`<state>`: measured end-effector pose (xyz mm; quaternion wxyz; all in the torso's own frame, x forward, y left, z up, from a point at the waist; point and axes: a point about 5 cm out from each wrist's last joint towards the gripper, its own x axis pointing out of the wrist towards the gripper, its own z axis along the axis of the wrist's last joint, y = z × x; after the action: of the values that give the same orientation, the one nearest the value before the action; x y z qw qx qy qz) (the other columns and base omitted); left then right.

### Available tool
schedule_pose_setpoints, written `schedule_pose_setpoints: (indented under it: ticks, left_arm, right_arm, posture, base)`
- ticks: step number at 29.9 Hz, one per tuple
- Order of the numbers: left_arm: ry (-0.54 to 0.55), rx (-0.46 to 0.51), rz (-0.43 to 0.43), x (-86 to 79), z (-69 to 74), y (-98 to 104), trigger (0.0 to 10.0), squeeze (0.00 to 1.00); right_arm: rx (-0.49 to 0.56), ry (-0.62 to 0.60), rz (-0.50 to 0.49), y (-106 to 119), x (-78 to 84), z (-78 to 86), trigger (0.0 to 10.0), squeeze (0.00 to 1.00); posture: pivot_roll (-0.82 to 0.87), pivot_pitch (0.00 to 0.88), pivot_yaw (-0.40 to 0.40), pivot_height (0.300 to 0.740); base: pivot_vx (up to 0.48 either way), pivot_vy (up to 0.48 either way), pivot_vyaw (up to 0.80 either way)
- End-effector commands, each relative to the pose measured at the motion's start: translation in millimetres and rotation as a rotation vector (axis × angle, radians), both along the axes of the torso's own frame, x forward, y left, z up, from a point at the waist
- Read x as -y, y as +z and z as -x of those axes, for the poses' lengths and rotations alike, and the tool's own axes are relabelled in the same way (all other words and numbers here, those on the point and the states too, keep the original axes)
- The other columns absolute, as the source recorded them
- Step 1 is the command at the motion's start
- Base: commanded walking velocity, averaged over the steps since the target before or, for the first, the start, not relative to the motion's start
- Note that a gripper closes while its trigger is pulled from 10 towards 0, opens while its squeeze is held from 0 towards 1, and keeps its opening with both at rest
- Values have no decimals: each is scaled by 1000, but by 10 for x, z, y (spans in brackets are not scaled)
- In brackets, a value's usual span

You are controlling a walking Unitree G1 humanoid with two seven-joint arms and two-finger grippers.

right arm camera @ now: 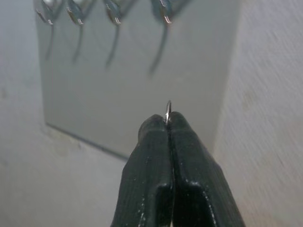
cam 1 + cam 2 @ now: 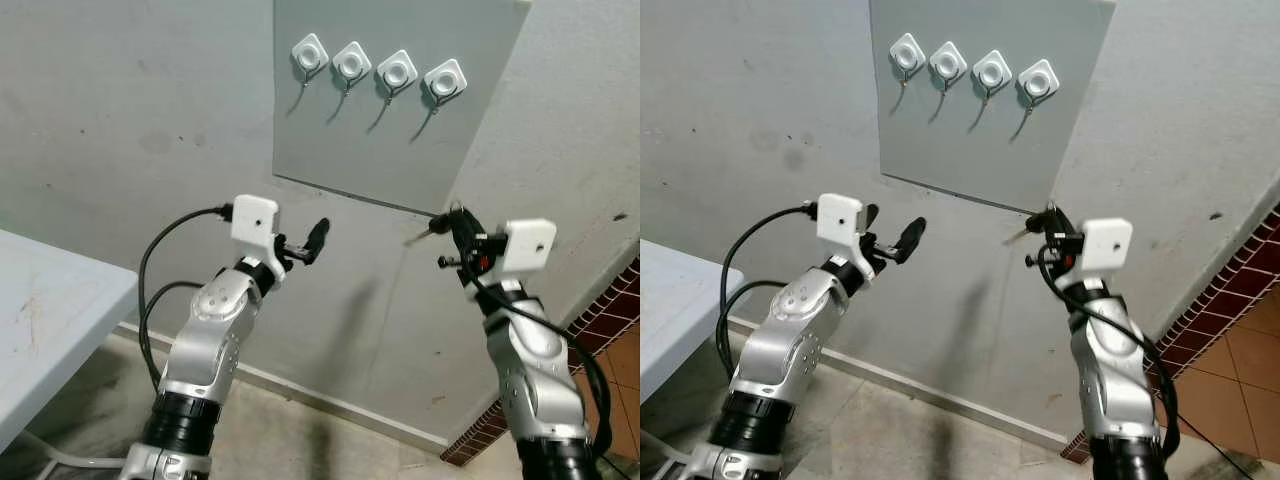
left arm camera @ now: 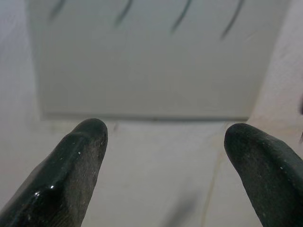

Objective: Hang keys on a hook

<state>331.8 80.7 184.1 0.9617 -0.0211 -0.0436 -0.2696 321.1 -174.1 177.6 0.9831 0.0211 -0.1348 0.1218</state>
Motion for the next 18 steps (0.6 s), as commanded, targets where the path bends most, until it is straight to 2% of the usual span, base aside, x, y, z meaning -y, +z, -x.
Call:
schedule_pose_setpoints:
  ticks: [1, 12, 18]
  left_arm:
    - [-47, 44, -18, 75, -19, 126, 10000, 0]
    - [-89, 142, -16, 158, -204, 495, 10000, 0]
    - [-102, 155, -2, 200, -200, 536, 10000, 0]
  right_arm:
    - [20, 33, 21, 65, -38, -66, 10000, 0]
    - [127, 88, 41, 467, -140, -398, 10000, 0]
    - [149, 85, 26, 567, -146, -497, 10000, 0]
  posture:
    - [53, 0, -61, 740]
    - [52, 3, -58, 740]
    - [53, 6, -60, 740]
  base:
    - [0, 0, 0]
    - [0, 0, 0]
    - [0, 0, 0]
